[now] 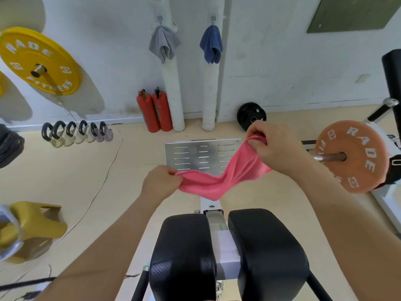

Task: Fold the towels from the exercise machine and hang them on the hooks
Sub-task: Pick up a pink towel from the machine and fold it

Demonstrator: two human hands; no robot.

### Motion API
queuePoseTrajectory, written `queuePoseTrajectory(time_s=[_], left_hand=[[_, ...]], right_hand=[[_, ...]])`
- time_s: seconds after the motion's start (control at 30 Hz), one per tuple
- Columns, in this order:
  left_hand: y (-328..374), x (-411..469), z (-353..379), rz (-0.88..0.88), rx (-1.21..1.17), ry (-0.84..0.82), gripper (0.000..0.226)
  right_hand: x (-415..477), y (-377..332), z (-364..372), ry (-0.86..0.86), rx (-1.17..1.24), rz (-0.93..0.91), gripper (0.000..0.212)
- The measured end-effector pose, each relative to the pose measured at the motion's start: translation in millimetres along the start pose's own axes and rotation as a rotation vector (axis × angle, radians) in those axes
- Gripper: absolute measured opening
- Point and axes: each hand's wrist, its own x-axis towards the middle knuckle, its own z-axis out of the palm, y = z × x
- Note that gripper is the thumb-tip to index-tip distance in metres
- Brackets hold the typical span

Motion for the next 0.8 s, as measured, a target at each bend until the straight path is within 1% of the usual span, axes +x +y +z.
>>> queuePoseTrajectory(time_s=[0.07, 0.1, 0.2, 0.23, 0.3, 0.37, 0.4, 0.47, 0.53, 0.6, 0.67, 0.7, 0.73, 0.77, 0.8], left_hand=[[2.8, 2.2, -10.9, 0.002, -0.179, 0.100, 0.009], [2.2, 3.3, -16.1, -0.040, -0.313, 0.107, 0.010], [0.7, 6.1, -26.2, -0.231, -0.770, -0.030, 0.010], [2.7, 6.0, -26.7, -0.279, -0.874, -0.072, 0.010], [10.1, 4.9, -23.5, -0.331, -0.953, -0.123, 0.011], [19.0, 2.2, -17.8, -0.336, -0.924, -0.153, 0.016], [21.2, 1.6, -15.3, -0.321, -0.887, -0.164, 0.023], [21.6, 0.1, -13.4, -0.262, -0.785, -0.182, 0.036], [15.1, 1.3, -15.2, -0.216, -0.661, -0.185, 0.039], [7.4, 2.8, -19.8, -0.253, -0.616, -0.165, 0.032], [-1.2, 5.6, -21.4, -0.318, -0.665, -0.140, 0.017], [-4.8, 7.1, -21.3, -0.321, -0.674, -0.129, 0.011], [-8.8, 9.2, -19.8, -0.297, -0.633, -0.110, 0.007], [-14.0, 12.4, -17.3, -0.245, -0.535, -0.081, 0.006], [-19.1, 15.1, -15.4, -0.184, -0.387, -0.049, 0.006]], right_hand=[[-0.8, 3.4, 1.5, 0.002, -0.014, 0.017, 0.010], [-0.8, 5.4, 0.4, 0.014, -0.013, 0.026, 0.010], [-2.8, 6.7, -3.6, 0.012, 0.008, 0.042, 0.013], [-4.4, 2.9, -2.4, -0.020, 0.011, 0.039, 0.015], [-7.3, -8.4, 6.6, -0.119, 0.017, 0.026, 0.019], [-8.1, -16.4, 19.7, -0.223, 0.025, 0.012, 0.022], [-7.9, -16.8, 25.3, -0.256, 0.034, 0.011, 0.024], [-6.0, -11.5, 30.5, -0.292, 0.043, 0.022, 0.028], [-3.7, -2.5, 28.5, -0.314, 0.011, 0.042, 0.030], [-0.8, 10.1, 23.2, -0.333, -0.043, 0.062, 0.029], [3.1, 21.9, 18.8, -0.339, -0.038, 0.091, 0.026], [5.2, 26.3, 17.4, -0.332, -0.006, 0.107, 0.025], [6.8, 30.3, 16.8, -0.316, 0.030, 0.123, 0.024], [8.6, 34.3, 17.1, -0.295, 0.056, 0.135, 0.024], [10.2, 38.3, 17.9, -0.271, 0.063, 0.143, 0.024]])
